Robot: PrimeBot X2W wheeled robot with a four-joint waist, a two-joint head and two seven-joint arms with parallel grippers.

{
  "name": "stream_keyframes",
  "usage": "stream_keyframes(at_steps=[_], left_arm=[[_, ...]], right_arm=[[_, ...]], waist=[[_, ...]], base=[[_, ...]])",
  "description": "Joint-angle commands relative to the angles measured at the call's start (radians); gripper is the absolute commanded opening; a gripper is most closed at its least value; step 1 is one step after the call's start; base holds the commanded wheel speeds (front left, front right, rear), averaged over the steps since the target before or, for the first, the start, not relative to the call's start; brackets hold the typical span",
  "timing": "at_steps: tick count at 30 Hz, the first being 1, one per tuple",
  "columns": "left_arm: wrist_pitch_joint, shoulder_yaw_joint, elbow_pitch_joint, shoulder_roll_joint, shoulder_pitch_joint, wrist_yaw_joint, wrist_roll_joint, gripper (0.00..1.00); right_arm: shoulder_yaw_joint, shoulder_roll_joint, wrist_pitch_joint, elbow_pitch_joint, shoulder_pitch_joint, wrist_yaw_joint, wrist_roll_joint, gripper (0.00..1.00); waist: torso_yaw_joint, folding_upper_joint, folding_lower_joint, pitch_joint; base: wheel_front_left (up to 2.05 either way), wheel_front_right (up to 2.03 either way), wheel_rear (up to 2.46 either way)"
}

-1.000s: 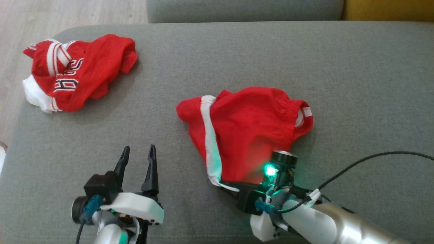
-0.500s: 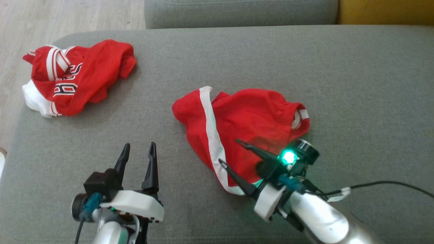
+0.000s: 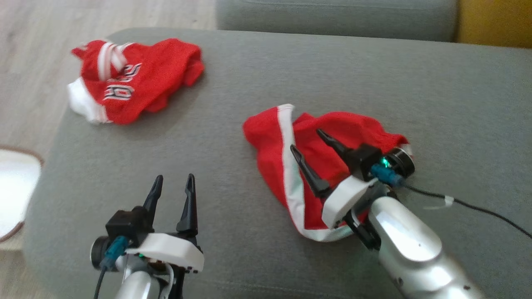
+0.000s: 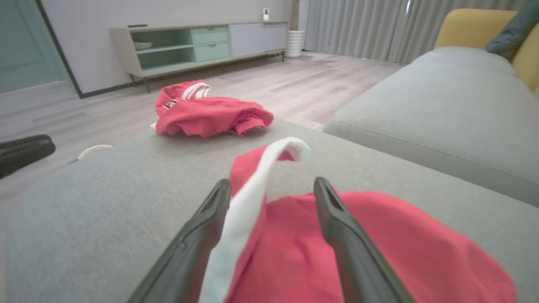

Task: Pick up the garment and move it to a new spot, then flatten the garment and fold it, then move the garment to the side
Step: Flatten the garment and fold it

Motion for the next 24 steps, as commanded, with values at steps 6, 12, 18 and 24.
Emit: stream_keyframes(at_steps=[6,12,18,24], left_arm=[[-0.012,0.026,-0.038,0.0,-0.032,0.01,-0.007,1.0],[-0.012,0.03,-0.039,0.0,-0.02,0.011,-0.005,1.0],[-0.012,0.036,-0.039,0.0,-0.011,0.008,-0.003,1.0],[-0.012,0.034,-0.041,0.0,-0.01,0.009,-0.005,1.0]], right_arm=[[0.058,0.023,0.025,0.062,-0.092,0.007,0.126,0.89],[0.08,0.023,0.009,0.154,-0.126,0.007,0.155,0.0],[0.183,0.023,-0.026,0.149,-0.138,0.007,0.166,0.0],[0.322,0.023,-0.023,0.121,-0.125,0.007,0.192,0.49]], waist=[[0.118,0.0,0.0,-0.004],[0.176,0.0,0.0,-0.012],[0.211,0.0,0.0,-0.014],[0.227,0.0,0.0,-0.011]], base=[[0.0,0.0,0.0],[0.0,0.0,0.0],[0.0,0.0,0.0],[0.0,0.0,0.0]])
